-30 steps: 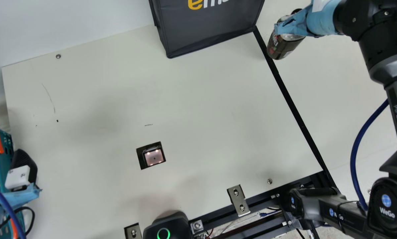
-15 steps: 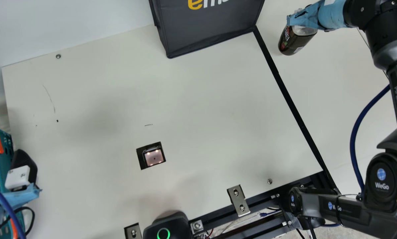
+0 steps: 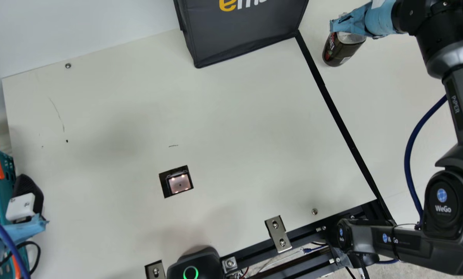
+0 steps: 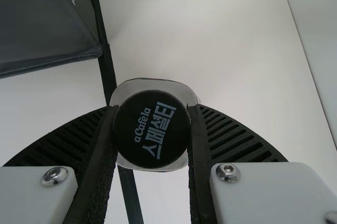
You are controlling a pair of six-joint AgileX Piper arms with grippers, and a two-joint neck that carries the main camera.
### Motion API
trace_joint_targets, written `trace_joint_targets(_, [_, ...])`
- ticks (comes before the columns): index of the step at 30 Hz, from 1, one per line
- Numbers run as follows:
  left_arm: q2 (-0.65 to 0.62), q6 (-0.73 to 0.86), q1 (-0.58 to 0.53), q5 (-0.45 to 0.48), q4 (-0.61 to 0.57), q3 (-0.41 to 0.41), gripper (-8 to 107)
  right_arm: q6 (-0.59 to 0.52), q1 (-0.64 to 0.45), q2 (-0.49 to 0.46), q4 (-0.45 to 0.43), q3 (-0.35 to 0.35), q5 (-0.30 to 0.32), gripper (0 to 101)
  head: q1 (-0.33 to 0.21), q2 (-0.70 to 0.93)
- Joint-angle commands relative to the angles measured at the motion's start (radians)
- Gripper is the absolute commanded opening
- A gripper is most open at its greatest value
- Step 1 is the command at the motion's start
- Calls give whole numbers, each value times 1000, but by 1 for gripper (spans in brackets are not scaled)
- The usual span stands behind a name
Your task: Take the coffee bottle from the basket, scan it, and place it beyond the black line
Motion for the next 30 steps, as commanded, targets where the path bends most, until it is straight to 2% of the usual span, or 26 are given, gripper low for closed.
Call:
trace_joint_targets(1, [0,0,0,0,0,0,90,4,0,4,-1,4,-10,0,-26,-1])
trace_joint_targets(28, [0,0,0,0,0,0,90,34,-26,42,5,9,-53,0,-26,-1])
trace_joint_targets(30, [0,0,0,0,0,0,90,35,-27,42,4,9,-54,7,-26,-1])
